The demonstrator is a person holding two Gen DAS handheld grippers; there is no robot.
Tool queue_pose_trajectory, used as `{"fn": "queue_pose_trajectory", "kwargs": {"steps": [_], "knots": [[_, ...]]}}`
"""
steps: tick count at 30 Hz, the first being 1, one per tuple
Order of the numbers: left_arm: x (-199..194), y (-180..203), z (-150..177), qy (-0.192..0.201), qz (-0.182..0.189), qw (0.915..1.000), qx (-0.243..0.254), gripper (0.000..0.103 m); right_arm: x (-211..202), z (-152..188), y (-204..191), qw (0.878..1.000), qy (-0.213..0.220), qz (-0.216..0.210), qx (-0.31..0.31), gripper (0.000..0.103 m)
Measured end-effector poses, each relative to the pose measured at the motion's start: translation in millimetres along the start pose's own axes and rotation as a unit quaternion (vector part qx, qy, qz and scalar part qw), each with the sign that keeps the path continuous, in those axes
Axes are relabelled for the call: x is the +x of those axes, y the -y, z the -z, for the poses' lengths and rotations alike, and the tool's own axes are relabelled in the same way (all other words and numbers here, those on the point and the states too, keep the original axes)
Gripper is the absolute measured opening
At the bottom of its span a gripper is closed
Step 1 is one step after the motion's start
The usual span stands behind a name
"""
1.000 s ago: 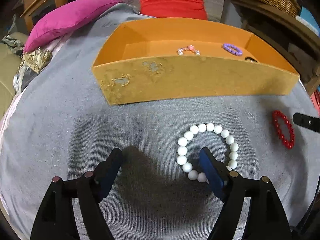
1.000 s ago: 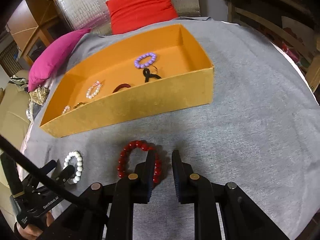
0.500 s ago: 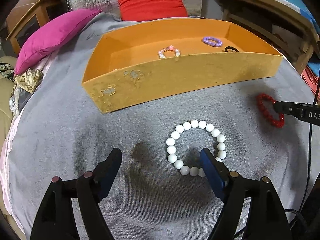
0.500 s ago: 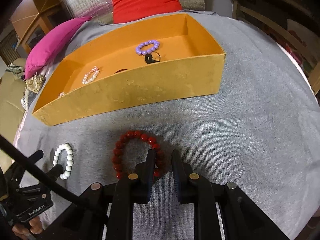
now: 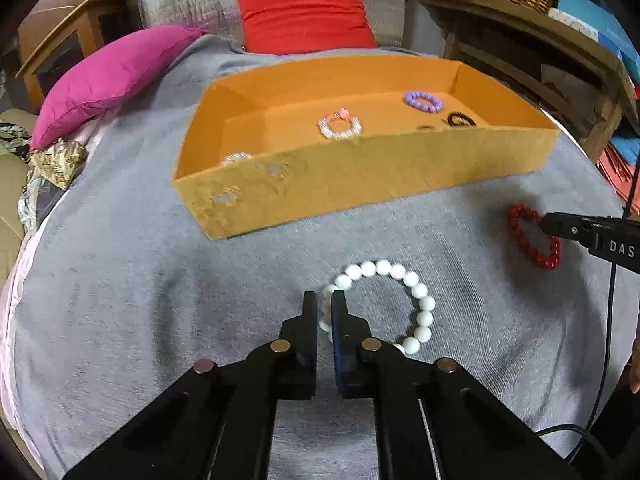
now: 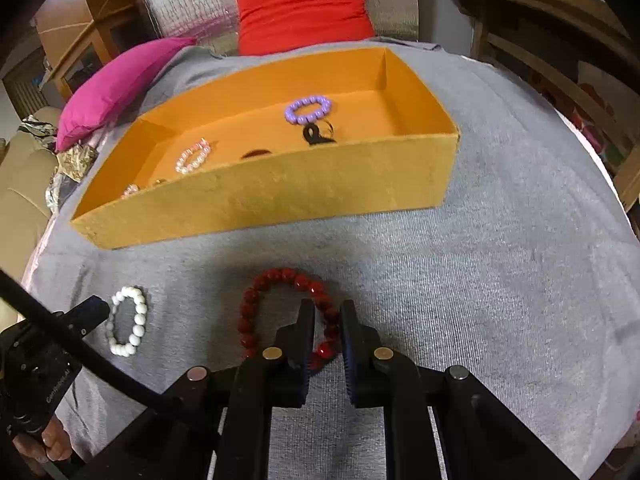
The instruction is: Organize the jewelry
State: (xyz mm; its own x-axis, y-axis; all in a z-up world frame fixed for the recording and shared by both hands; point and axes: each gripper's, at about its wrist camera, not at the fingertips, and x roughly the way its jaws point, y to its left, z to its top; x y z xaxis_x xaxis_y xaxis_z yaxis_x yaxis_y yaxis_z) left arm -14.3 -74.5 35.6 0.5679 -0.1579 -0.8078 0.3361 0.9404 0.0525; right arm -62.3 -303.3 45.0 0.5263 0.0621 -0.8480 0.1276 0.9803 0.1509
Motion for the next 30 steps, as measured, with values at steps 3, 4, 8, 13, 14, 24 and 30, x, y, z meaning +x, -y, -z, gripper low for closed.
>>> {"fn": "queue_pose_trajectory", "kwargs": {"steps": [3,4,8,13,14,24,30], "knots": [[-4,-6,-1,0.005,0.002,0.9999,-0.011,0.006,-4,-1,-1,1.0,0.006,-0.006,0.0,0.014],[-4,-7,-1,0.005,0.001,0.9999,-0.012,0.006,-5,-1,-2,1.0,0.006,-0.004,0.0,0.014],[0,-10,1,-0.014,0.007,0.9997,-0.016,0.006,-7,-2,0,1.0,-0.002,-0.008,0.001,0.014],[0,-10,3,-0.025,0.011,0.9993,-0.025,0.025,-12,0,8,1.0,-0.01,-0.013,0.014,0.016],[-1,-11,4,-0.024,0.009,0.9993,-0.029,0.032,-14,1,11,1.0,-0.012,-0.01,0.014,0.019],[3,8,9,-0.038,0.022,0.999,-0.001,0.066,-13,7,16,0.999,-0.023,-0.025,0.003,0.055],[3,16,7,-0.033,0.002,0.9993,0.015,0.072,-10,6,2,0.999,-0.025,-0.038,-0.003,0.055]]}}
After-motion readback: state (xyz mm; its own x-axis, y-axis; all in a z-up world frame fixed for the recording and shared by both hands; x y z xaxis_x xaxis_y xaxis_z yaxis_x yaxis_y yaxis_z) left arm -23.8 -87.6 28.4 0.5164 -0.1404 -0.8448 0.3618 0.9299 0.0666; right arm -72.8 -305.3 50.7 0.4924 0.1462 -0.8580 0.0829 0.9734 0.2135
